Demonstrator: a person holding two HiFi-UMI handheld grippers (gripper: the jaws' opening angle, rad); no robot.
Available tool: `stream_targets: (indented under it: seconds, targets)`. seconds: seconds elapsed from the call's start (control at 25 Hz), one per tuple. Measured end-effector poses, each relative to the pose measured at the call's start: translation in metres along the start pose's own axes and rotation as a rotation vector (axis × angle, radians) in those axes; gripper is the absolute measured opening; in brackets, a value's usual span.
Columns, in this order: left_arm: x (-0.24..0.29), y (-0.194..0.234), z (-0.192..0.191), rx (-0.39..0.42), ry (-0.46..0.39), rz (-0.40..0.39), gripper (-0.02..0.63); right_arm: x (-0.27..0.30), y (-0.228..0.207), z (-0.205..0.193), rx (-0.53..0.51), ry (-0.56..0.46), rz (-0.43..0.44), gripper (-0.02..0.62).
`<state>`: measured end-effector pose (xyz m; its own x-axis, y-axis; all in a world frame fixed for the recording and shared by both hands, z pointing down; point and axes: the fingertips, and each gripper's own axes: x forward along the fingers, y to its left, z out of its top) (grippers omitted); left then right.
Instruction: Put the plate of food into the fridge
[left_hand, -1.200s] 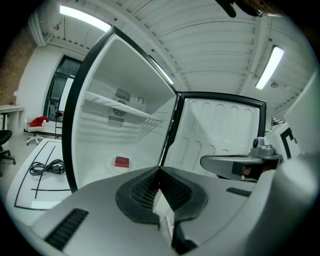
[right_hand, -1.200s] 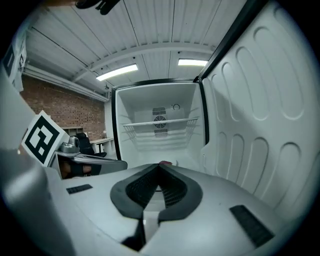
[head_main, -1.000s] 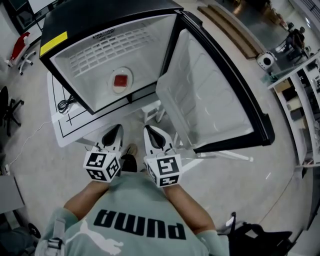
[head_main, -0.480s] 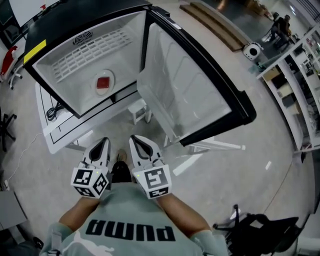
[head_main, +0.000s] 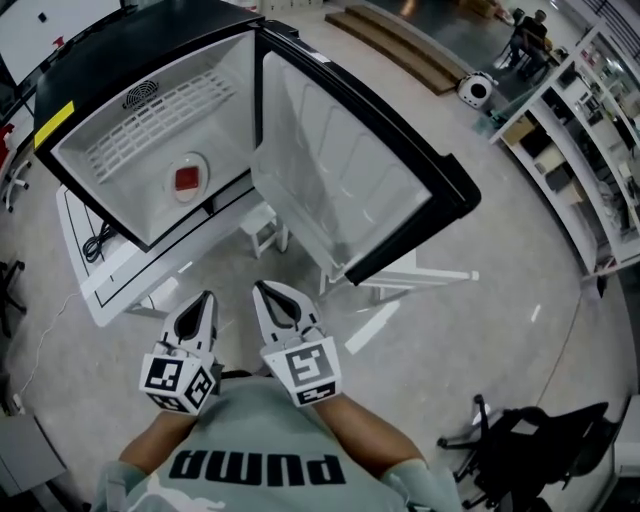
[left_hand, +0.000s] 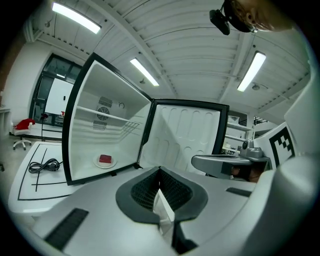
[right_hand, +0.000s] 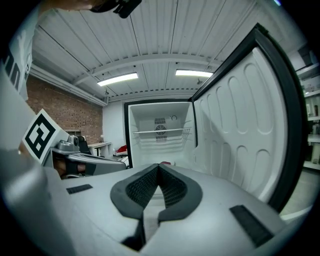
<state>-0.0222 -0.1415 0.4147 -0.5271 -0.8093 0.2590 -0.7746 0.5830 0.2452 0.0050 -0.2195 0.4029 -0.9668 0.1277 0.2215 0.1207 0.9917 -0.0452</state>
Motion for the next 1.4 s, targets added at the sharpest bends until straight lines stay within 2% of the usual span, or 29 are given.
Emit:
stream_targets:
  seconds: [0.4, 1.0, 1.4]
  targets:
    - [-0.045, 0.0, 0.008, 0.045, 0.003, -0.069, 0.005, -0.019, 0.041, 0.008, 0.015, 0.0, -0.058, 0.003]
    - [-0.131, 0.014, -0.004, 0.062, -0.001, -0.151, 0.005, -0.047, 0.132, 0.004, 0.016, 0.004, -0.117, 0.004]
    - [-0.174, 0.024, -0.014, 0.051, -0.014, -0.192, 0.005, -0.065, 0.173, -0.006, 0.013, 0.016, -0.174, 0.005]
